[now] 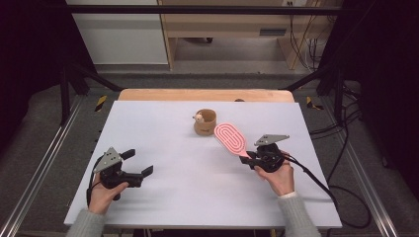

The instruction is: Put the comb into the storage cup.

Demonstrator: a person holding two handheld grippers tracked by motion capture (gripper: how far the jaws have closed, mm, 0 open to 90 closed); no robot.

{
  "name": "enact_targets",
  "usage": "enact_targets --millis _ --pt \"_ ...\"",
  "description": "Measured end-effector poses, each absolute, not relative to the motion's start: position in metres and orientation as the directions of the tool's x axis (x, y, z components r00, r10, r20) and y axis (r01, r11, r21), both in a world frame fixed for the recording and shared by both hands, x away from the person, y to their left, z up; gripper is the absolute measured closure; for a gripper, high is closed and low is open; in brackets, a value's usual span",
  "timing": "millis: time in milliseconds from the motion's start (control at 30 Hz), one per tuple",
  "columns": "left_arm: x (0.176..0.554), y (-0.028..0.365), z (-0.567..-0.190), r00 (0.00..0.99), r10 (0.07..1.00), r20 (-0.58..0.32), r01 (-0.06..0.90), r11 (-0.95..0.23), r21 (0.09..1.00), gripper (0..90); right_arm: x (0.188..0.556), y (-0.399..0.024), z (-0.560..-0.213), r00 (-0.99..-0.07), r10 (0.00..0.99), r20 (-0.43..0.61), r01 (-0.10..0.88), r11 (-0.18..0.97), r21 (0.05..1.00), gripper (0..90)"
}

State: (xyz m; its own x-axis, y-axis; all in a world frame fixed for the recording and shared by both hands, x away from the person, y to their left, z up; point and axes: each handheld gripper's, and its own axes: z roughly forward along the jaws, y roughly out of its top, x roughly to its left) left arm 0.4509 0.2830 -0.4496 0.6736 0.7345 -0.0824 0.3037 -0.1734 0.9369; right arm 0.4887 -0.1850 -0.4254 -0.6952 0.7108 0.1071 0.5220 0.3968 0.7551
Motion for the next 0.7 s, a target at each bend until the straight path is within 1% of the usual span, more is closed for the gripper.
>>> enact_targets --millis 267,700 --pt "0.45 0.279 -0.448 0.669 0.738 -0.085 0.307 -0.171 0.936 1.3 0.484 -0.181 -0.42 -0.715 0.691 0.107 0.499 0.397 0.77 69.5" --pt "0.448 0.272 -0.444 0.673 0.734 -0.096 0.308 -0.16 0.938 1.2 0.478 -0.173 -0.414 -0.745 0.654 0.136 0.473 0.373 0.798 69.4"
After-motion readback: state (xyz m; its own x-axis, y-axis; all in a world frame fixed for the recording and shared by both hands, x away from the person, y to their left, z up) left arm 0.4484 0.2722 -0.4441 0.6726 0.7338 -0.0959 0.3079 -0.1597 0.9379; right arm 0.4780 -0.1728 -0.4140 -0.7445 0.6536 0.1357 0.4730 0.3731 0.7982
